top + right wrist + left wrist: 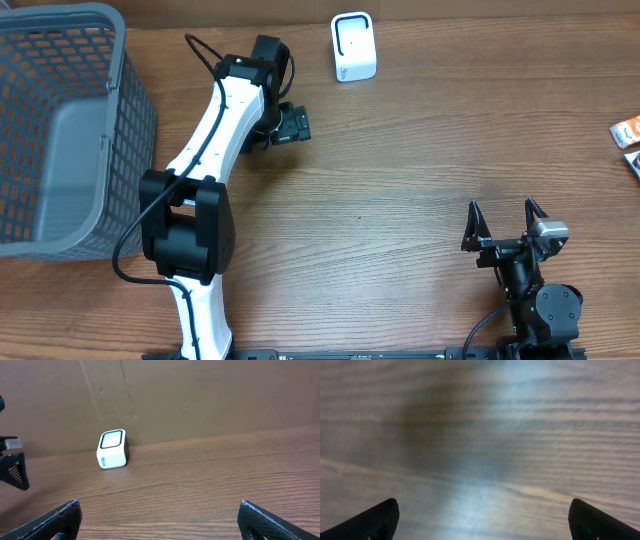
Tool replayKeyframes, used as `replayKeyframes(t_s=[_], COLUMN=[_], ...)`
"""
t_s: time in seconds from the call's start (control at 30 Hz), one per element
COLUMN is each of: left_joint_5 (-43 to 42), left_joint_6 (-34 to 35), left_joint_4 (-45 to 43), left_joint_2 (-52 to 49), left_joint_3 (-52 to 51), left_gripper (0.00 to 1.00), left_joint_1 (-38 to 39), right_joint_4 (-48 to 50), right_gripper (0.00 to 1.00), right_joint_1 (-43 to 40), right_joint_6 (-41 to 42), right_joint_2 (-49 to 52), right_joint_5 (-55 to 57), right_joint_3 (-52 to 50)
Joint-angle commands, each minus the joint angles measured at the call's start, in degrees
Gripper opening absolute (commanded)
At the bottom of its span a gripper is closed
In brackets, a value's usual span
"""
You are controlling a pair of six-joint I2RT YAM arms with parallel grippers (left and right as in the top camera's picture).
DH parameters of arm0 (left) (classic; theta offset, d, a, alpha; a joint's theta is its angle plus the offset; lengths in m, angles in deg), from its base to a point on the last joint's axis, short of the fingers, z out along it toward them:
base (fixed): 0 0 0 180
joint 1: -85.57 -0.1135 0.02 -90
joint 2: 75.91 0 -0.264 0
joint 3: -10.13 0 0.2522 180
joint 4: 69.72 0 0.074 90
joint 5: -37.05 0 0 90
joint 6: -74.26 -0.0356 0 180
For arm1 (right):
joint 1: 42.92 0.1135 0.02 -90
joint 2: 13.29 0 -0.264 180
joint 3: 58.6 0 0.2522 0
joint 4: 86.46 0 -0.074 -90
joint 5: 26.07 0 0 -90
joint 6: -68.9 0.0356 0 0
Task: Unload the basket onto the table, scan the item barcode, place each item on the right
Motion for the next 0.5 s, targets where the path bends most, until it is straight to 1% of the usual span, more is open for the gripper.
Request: replayKeyframes(t_s=[0.0,0.1,0.17,0.4,0.47], left_joint_5=[-2.0,-3.0,-2.8,-2.8,-2.8], left_joint_6=[-5.2,-7.3,-8.3,-12.0,-12.8], left_joint_4=[-2.4,-5.3,-9.2,-27.8,-33.8], left_joint_2=[1.0,3.6,7.5,24.7,31.3], left_joint_3=[-0.5,-2.5,-6.7,-30.0,-38.8], left_gripper=[1.0,1.0,1.0,1.0,1.0], left_joint_1=[0.4,0.4,0.4,0.3,0.3], right_joint_4=[0.3,0.3,0.3,0.3,0.3], right_gripper=[1.0,1.0,1.0,1.0,1.0], right_joint_1=[0.2,0.2,0.2,0.2,0.2], right_joint_6=[-0.1,-0.1,-0.1,-0.1,-0.1], right_joint_2=[-0.7,-0.7,-0.7,-0.7,-0.7], right_joint_5=[-0.3,-0.3,-0.3,-0.3,-0.3], right_joint_3=[-0.6,-0.6,-0.6,-0.6,-0.6])
